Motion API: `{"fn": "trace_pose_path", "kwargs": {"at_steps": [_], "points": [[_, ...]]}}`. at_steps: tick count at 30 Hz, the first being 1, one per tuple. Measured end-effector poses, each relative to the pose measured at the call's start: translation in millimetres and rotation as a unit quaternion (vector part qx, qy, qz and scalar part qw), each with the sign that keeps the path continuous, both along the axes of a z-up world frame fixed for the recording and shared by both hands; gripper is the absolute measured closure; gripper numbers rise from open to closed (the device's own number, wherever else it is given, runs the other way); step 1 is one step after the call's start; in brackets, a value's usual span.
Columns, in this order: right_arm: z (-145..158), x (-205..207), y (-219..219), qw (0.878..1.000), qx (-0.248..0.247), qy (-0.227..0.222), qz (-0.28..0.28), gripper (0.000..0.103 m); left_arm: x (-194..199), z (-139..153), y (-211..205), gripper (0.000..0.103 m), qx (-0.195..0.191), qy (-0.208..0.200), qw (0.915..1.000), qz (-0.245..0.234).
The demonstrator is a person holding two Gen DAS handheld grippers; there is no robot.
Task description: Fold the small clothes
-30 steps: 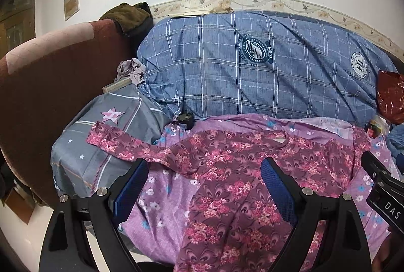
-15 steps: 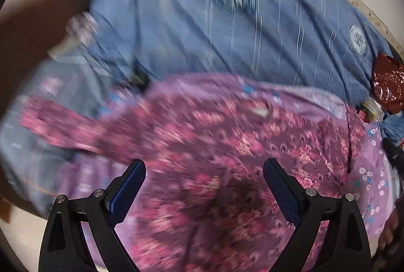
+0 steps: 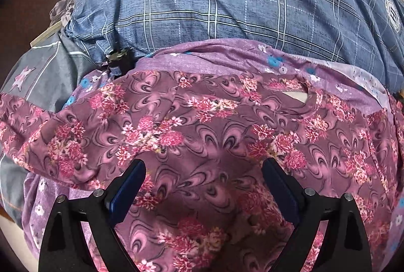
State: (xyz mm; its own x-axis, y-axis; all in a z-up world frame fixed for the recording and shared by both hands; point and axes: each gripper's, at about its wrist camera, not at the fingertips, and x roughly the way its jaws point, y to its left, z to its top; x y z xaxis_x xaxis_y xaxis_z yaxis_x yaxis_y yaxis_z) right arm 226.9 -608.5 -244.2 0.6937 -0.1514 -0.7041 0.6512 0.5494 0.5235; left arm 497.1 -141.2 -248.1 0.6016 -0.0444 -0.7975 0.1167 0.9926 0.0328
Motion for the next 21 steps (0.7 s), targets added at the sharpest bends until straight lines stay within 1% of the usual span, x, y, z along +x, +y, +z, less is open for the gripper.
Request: {"fn": "trace_pose_path", "kwargs": {"at_steps": [1, 2, 4, 5, 6, 7, 8, 9, 10, 13, 15, 17, 19, 21], "points": [[-2.1, 6.3, -8.0, 1.000, 0.002, -0.003, -0.009, 0.032, -2.3, -5.2, -0.2, 0.009, 0.001, -0.003, 1.0000, -0.003], [-2.9, 10.8, -17.5, 1.000, 0.003, -0.017, -0.015, 0.032, -0.8, -6.2, -2.1, 0.009, 0.004, -0.005, 1.0000, -0.004], [-6.7, 20.5, -30.7, 0.999, 0.013, -0.028, -0.017, 0.032, 1.0, -10.5, -6.1, 0.009, 0.009, -0.006, 0.9999, -0.007], [-9.4, 24.4, -34.8, 0.999, 0.023, -0.025, -0.015, 0.035, -4.5, -11.6, -4.3, 0.009, 0.010, -0.005, 0.9999, -0.008], [-12.4, 28.7, -38.2, 0.999, 0.031, -0.024, -0.012, 0.041, -12.4, -8.6, -1.1, 0.009, 0.009, -0.001, 0.9999, -0.009], [-13.7, 31.7, -38.8, 0.999, 0.036, -0.028, -0.006, 0.049, -14.2, -8.5, -0.5, 0.009, 0.008, -0.001, 0.9999, -0.008], [-12.7, 36.1, -36.8, 0.999, 0.033, -0.016, 0.005, 0.076, -18.7, -5.9, -1.2, 0.009, 0.006, 0.001, 1.0000, -0.008], [-10.8, 38.4, -32.7, 1.000, 0.023, 0.006, 0.006, 0.098, -20.3, -3.8, -0.5, 0.009, 0.004, -0.001, 1.0000, -0.006], [-3.8, 39.3, -26.7, 1.000, 0.005, 0.022, 0.002, 0.098, -25.7, 0.3, 2.0, 0.009, 0.003, -0.004, 1.0000, -0.006], [30.4, 37.3, -4.8, 0.999, -0.033, -0.009, 0.024, 0.099, -28.9, 8.5, 10.7, 0.009, -0.004, -0.021, 0.9998, -0.002], [57.9, 35.3, 15.5, 0.997, -0.059, -0.026, 0.041, 0.099, -28.8, 13.3, 17.9, 0.009, -0.021, -0.027, 0.9994, 0.000], [85.3, 41.2, 37.7, 0.994, -0.064, -0.050, 0.075, 0.099, -28.3, 18.5, 28.4, 0.009, -0.051, -0.024, 0.9984, -0.001], [111.0, 50.8, 68.6, 0.988, -0.072, -0.068, 0.116, 0.099, -27.9, 22.4, 37.9, 0.009, -0.065, -0.026, 0.9976, 0.004], [132.5, 64.6, 104.2, 0.980, -0.084, -0.084, 0.159, 0.099, -27.2, 28.6, 51.2, 0.009, -0.072, -0.031, 0.9969, 0.013]]}}
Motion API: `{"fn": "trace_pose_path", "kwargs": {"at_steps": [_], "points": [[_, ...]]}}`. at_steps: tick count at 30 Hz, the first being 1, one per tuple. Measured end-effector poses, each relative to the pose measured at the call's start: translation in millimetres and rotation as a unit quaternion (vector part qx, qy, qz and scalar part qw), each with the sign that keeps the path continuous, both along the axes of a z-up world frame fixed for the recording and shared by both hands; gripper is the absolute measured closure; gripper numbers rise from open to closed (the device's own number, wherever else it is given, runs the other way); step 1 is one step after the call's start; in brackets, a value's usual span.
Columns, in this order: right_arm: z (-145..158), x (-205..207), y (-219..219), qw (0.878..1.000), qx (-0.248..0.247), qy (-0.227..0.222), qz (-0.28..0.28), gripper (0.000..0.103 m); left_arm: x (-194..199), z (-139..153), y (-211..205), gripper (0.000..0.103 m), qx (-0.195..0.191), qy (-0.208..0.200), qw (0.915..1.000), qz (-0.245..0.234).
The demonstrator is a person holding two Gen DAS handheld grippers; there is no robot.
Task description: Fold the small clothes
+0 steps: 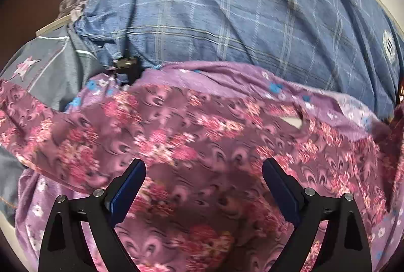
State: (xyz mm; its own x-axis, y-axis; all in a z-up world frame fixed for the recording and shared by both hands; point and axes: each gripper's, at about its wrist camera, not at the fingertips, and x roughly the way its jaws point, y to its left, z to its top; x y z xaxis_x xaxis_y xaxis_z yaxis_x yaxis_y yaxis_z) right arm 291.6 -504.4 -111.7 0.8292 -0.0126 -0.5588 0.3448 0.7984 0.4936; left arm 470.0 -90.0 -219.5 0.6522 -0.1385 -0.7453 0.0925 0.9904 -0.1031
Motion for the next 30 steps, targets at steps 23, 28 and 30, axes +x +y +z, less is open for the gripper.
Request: {"fn": "trace_pose_path", "kwargs": {"at_steps": [23, 28, 30], "points": [[-139.8, 43.4, 170.4, 0.984, 0.005, 0.151, 0.099, 0.033, 24.3, 9.2, 94.3, 0.009, -0.037, 0.021, 0.9954, 0.085], [-132.7, 33.1, 118.2, 0.992, 0.022, 0.113, 0.057, 0.034, 64.7, -7.8, 66.9, 0.016, -0.049, 0.036, 0.9977, 0.030], [-133.0, 29.3, 101.9, 0.993, 0.026, 0.103, 0.045, 0.034, 77.0, -14.8, 59.4, 0.030, -0.083, 0.053, 0.9951, -0.003]]}}
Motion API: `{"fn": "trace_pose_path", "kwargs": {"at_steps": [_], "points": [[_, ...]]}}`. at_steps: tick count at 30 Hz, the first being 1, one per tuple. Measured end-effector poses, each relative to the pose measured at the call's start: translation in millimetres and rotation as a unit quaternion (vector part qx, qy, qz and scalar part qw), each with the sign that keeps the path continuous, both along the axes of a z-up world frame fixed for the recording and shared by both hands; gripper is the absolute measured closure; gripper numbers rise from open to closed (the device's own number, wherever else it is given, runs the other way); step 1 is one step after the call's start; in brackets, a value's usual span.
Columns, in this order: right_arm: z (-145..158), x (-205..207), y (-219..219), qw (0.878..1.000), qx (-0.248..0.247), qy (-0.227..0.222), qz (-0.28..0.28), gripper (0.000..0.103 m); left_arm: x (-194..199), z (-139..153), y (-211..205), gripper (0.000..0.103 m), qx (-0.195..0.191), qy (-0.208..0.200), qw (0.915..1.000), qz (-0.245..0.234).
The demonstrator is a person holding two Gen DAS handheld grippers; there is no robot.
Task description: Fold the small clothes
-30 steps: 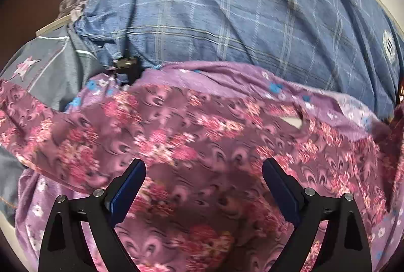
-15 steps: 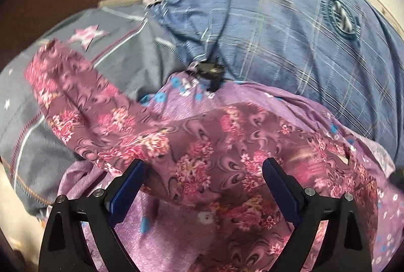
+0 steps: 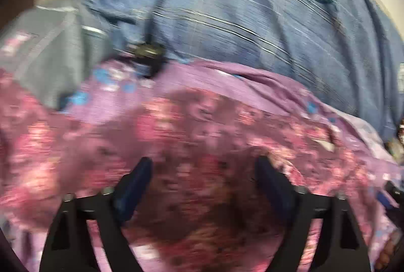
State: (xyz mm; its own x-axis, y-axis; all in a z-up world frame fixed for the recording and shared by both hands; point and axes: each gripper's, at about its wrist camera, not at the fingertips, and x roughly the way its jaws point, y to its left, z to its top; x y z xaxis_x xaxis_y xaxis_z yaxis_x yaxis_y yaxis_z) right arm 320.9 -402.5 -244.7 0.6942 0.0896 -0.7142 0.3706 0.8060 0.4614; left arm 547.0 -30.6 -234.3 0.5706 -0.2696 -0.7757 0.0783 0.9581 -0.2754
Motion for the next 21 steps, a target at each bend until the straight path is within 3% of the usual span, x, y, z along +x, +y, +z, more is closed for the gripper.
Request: {"fn": "trace_pose_path", "kwargs": {"at_steps": [3, 5, 8, 10, 11, 13, 14, 15, 19, 21], "points": [[-8.1, 0.7, -16.1, 1.000, 0.020, 0.003, 0.001, 0.035, 11.4, -8.4, -11.5, 0.045, -0.034, 0.016, 0.9985, -0.041], [-12.9, 8.0, -17.5, 1.000, 0.013, 0.011, 0.010, 0.035, 15.7, -14.3, -14.7, 0.072, -0.050, 0.028, 0.9964, -0.063], [-22.6, 15.4, -27.0, 0.999, 0.008, 0.029, -0.013, 0.032, 19.0, -18.7, -17.9, 0.084, -0.084, 0.032, 0.9918, -0.092], [-34.8, 20.0, -32.2, 0.999, 0.023, 0.039, -0.020, 0.032, 17.1, -17.1, -18.0, 0.093, -0.084, 0.023, 0.9911, -0.101], [-41.9, 22.5, -31.4, 0.998, 0.028, 0.049, -0.017, 0.037, 16.8, -15.3, -16.7, 0.097, -0.089, 0.016, 0.9900, -0.108], [-42.0, 27.1, -21.9, 0.998, -0.016, 0.059, -0.010, 0.051, 12.0, -11.2, -13.4, 0.101, -0.100, 0.000, 0.9887, -0.111], [-40.6, 29.7, -17.0, 0.997, -0.035, 0.064, 0.000, 0.086, 6.4, -6.8, -8.4, 0.102, -0.114, -0.015, 0.9872, -0.110], [-40.4, 30.4, -14.4, 0.997, -0.040, 0.069, 0.003, 0.094, 1.9, -2.2, -5.8, 0.103, -0.121, -0.023, 0.9862, -0.110], [-33.2, 21.5, -17.6, 0.997, -0.055, 0.054, -0.031, 0.095, -30.5, 26.8, 13.8, 0.103, -0.153, -0.072, 0.9794, -0.111], [-27.5, 15.0, -24.8, 0.997, -0.051, 0.036, -0.049, 0.095, -53.8, 46.3, 28.6, 0.103, -0.157, -0.122, 0.9744, -0.105]]}}
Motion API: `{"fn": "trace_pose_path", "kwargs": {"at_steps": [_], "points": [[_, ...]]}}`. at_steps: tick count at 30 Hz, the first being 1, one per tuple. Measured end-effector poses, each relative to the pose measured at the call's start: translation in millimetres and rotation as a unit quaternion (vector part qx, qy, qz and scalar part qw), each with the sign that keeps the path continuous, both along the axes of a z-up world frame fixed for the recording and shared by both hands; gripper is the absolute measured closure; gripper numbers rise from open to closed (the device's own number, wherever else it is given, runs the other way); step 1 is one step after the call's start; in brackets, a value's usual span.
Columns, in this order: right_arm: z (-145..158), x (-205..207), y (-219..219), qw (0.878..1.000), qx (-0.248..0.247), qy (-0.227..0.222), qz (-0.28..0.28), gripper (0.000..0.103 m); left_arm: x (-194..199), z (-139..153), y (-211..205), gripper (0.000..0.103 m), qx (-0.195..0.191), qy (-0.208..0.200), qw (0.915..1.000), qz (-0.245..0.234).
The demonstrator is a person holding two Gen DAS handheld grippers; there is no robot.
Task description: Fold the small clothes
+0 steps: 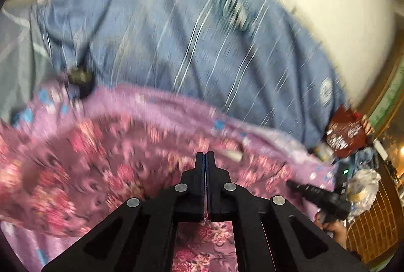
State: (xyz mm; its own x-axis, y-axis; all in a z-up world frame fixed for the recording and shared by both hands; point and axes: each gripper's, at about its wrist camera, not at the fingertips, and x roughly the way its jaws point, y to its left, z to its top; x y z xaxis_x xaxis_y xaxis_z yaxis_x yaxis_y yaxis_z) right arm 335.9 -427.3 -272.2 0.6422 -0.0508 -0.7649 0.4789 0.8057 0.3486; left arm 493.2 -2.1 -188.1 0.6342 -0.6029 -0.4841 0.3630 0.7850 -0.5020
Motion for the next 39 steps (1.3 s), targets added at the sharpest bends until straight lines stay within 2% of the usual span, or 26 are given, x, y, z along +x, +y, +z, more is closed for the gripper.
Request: {"fn": "trace_pose_path", "kwargs": {"at_steps": [1, 3, 6, 7, 9, 10, 11, 13, 15, 16, 18, 19, 20, 21, 22, 24, 28, 31, 32, 33, 34, 35, 36, 37, 38, 39], "points": [[0.6, -2.6, -3.3, 1.000, 0.000, -0.004, -0.009, 0.095, -6.1, 3.1, 5.3, 0.103, 0.010, -0.014, 0.9998, 0.011], [-3.9, -3.1, -7.0, 1.000, -0.012, 0.009, -0.026, 0.095, -9.9, 0.3, 14.2, 0.103, 0.051, -0.016, 0.9973, 0.051], [-13.3, -2.2, -8.2, 0.998, -0.021, 0.028, -0.042, 0.095, 0.0, -20.5, 6.4, 0.091, 0.146, 0.020, 0.9854, 0.084], [-12.9, -2.0, -7.2, 0.998, -0.029, 0.028, -0.046, 0.095, 3.2, -26.1, 2.3, 0.083, 0.163, 0.030, 0.9827, 0.081], [-10.8, -1.3, -5.3, 0.997, -0.045, 0.028, -0.054, 0.093, 8.7, -35.2, -8.2, 0.057, 0.166, 0.043, 0.9835, 0.056], [-11.1, -0.5, -5.6, 0.997, -0.042, 0.031, -0.053, 0.093, 13.1, -40.8, -12.9, 0.031, 0.152, 0.064, 0.9858, 0.032], [-11.1, -1.4, -5.0, 0.997, -0.039, 0.030, -0.055, 0.088, 17.4, -44.4, -14.7, 0.033, 0.130, 0.085, 0.9877, 0.017], [-8.0, -3.2, -3.1, 0.997, -0.040, 0.025, -0.059, 0.087, 27.3, -53.6, -12.0, 0.033, 0.069, 0.132, 0.9887, -0.011], [-3.7, -5.5, -1.8, 0.997, -0.049, 0.022, -0.057, 0.087, 35.1, -65.9, -6.0, 0.033, -0.006, 0.191, 0.9806, -0.045], [-1.5, -7.1, -0.8, 0.997, -0.056, 0.021, -0.057, 0.087, 36.8, -69.5, -1.9, 0.034, -0.030, 0.206, 0.9770, -0.047], [2.5, -10.3, 0.3, 0.996, -0.062, 0.016, -0.061, 0.087, 38.7, -72.0, 5.9, 0.049, -0.066, 0.205, 0.9756, -0.043], [4.8, -12.1, 0.2, 0.996, -0.062, 0.011, -0.064, 0.087, 41.2, -72.6, 5.4, 0.070, -0.069, 0.207, 0.9749, -0.046], [7.5, -13.9, 0.3, 0.996, -0.063, 0.006, -0.066, 0.087, 44.9, -77.6, 2.8, 0.089, -0.079, 0.221, 0.9704, -0.055], [11.6, -16.4, 1.0, 0.996, -0.065, -0.003, -0.068, 0.087, 46.5, -81.4, 0.9, 0.090, -0.088, 0.231, 0.9673, -0.056], [14.8, -17.1, 1.6, 0.995, -0.067, -0.009, -0.068, 0.087, 51.2, -87.3, -4.8, 0.093, -0.093, 0.236, 0.9659, -0.054], [21.7, -19.6, 4.7, 0.994, -0.078, -0.021, -0.069, 0.088, 60.7, -92.4, -10.1, 0.098, -0.089, 0.222, 0.9703, -0.039], [32.4, -24.2, 8.8, 0.992, -0.093, -0.043, -0.069, 0.090, 34.3, -60.1, -12.7, 0.100, -0.074, 0.153, 0.9853, -0.017], [35.4, -24.0, 12.3, 0.992, -0.093, -0.053, -0.066, 0.090, -18.7, -21.4, -10.7, 0.098, -0.013, 0.107, 0.9933, 0.041], [35.4, -22.8, 15.4, 0.992, -0.093, -0.054, -0.064, 0.090, -40.3, -6.8, -14.6, 0.097, 0.032, 0.087, 0.9928, 0.076], [35.2, -21.2, 19.1, 0.993, -0.093, -0.053, -0.058, 0.090, -60.2, 7.0, -18.4, 0.094, 0.101, 0.061, 0.9856, 0.121], [34.8, -19.7, 23.5, 0.993, -0.094, -0.052, -0.050, 0.090, -73.6, 14.3, -23.7, 0.081, 0.153, 0.043, 0.9752, 0.154], [34.8, -18.0, 29.2, 0.993, -0.096, -0.051, -0.040, 0.090, -90.6, 19.7, -26.6, 0.046, 0.206, 0.024, 0.9598, 0.189], [34.8, -17.1, 35.1, 0.993, -0.098, -0.052, -0.029, 0.089, -99.0, 19.2, -25.6, 0.026, 0.219, 0.020, 0.9562, 0.193], [35.0, -16.1, 40.9, 0.994, -0.099, -0.051, -0.017, 0.086, -106.3, 17.9, -21.9, 0.010, 0.223, 0.020, 0.9554, 0.192], [34.5, -15.2, 44.9, 0.994, -0.097, -0.051, -0.006, 0.086, -113.7, 15.6, -16.3, 0.011, 0.227, 0.022, 0.9540, 0.194], [34.4, -13.6, 48.8, 0.994, -0.092, -0.050, 0.008, 0.086, -117.1, 10.9, -11.0, 0.011, 0.241, 0.031, 0.9478, 0.207]]}}
